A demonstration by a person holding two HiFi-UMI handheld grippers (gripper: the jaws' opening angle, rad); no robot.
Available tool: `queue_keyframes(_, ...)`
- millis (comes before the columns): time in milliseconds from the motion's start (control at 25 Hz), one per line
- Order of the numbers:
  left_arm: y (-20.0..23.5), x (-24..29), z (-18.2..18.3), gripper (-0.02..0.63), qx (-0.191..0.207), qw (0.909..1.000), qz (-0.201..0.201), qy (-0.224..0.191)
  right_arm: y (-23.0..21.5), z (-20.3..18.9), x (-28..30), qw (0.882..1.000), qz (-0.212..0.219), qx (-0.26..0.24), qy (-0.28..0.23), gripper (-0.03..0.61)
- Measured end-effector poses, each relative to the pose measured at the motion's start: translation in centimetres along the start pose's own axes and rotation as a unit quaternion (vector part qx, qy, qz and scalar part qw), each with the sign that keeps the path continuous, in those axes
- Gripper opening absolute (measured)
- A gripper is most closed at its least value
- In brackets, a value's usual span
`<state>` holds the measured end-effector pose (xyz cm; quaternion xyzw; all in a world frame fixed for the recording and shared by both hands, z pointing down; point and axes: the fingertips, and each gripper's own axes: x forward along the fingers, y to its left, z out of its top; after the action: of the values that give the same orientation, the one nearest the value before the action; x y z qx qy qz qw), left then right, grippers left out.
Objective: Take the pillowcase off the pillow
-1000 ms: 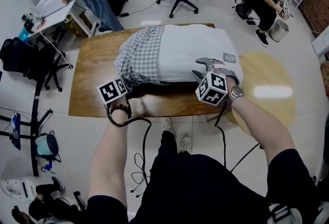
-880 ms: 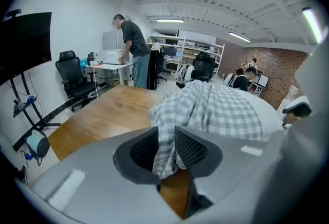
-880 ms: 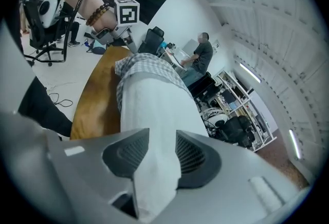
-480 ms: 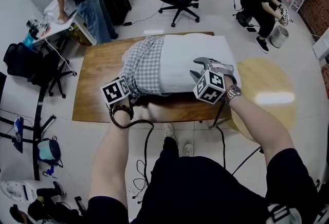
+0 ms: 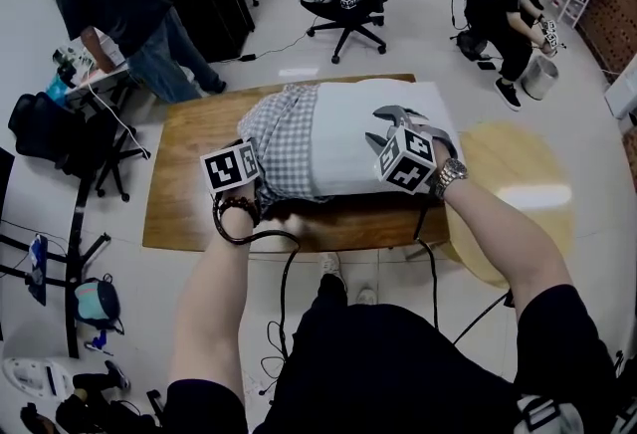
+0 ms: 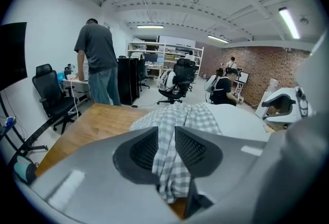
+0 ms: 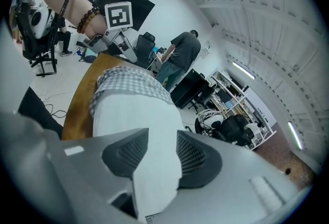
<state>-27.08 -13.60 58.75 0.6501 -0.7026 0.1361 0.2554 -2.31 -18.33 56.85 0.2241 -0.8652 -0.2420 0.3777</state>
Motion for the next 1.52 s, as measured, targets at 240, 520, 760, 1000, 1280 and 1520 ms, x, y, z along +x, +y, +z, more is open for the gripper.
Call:
queue_keyframes(240, -1.1, 1.8, 2.4, 0.118, 0.027, 0.9992, -0.028, 0.008, -1.7, 1.0, 1.8, 1.0, 0.01, 0.012, 0.0, 0.174)
queue_keyframes(520, -2.1, 5.4, 5.6, 0.161, 0.056, 0.9964, -0.06, 0.023, -4.5, 1.7, 4.9, 0.998, 0.03, 0.048, 0.003, 0.192)
queue_keyframes(760, -2.3, 8.8, 8.9, 0.2, 0.079, 0.9908, -0.098, 0.048, -7.3, 3.5, 8.4, 0.996, 0.053, 0.073, 0.006, 0.206)
queue_keyframes(1000, -2.1, 12.7, 11.3, 0.224, 0.095, 0.982, -0.139, 0.085, -9.6, 5.1, 12.5, 0.989, 0.091, 0.117, 0.013, 0.222)
queue_keyframes(1280, -1.5, 17.0, 12.4, 0.236, 0.108, 0.9678, -0.177, 0.143, -11.4, 6.0, 16.4, 0.972, 0.14, 0.185, 0.033, 0.229)
queue_keyframes(1520, -1.7, 20.7, 12.2, 0.239, 0.126, 0.9546, -0.195, 0.187, -12.4, 5.5, 19.5, 0.955, 0.191, 0.225, 0.037, 0.236)
